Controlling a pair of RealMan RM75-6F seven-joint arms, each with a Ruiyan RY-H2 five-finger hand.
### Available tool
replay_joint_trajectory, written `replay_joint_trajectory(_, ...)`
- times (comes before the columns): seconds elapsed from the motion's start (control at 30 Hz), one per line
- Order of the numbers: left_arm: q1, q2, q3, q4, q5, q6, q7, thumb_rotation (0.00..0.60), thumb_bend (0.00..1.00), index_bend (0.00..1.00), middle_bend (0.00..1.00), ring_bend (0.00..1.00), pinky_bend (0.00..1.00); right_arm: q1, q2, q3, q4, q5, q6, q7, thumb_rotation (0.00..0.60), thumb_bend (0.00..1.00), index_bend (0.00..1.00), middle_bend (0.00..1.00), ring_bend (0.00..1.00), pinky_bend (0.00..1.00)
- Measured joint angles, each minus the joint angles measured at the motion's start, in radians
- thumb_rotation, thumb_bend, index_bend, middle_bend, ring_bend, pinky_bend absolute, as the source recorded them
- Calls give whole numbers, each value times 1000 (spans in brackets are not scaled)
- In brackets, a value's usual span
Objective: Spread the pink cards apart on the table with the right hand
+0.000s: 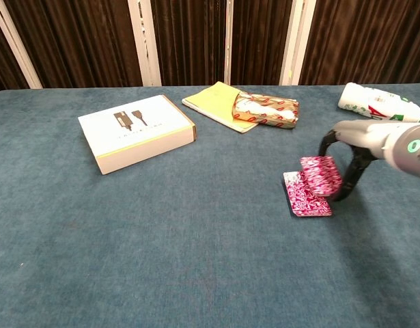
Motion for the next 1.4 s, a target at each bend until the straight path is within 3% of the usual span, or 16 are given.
replay_joint_trajectory(0.23, 0, -5, 0, -4, -4, -2, 16, 600, 0, 0, 0, 0, 0, -31, 45, -12, 58, 33, -56, 27, 600, 344, 528, 106, 0, 0)
replay_joint_trajectory(0.5, 1, -7, 1, -10, -8, -3, 30, 600, 0, 0, 0, 0, 0, -46, 62, -35, 80, 42, -96, 33, 600, 345, 245, 11, 0, 0)
replay_joint_trajectory(0.63, 4, -6, 2, -12, -5, 4, 31, 600, 0, 0, 0, 0, 0, -40, 62, -42, 73, 62, -96, 7, 600, 343, 76, 0, 0, 0)
replay_joint_trajectory(0.73, 5, -5, 2, -12, -5, 7, 28, 600, 0, 0, 0, 0, 0, -35, 62, -46, 63, 75, -93, -7, 600, 336, 2, 0, 0, 0)
replay_joint_trajectory(1.1, 8, -2, 1, -9, 3, 15, 16, 600, 0, 0, 0, 0, 0, -33, 68, -51, 3, 56, -65, -15, 600, 321, 0, 0, 0, 0)
replay_joint_trajectory(1.4, 7, -3, 1, -9, 3, 14, 14, 600, 0, 0, 0, 0, 0, -24, 92, -47, -115, 11, -40, -23, 600, 266, 0, 0, 0, 0)
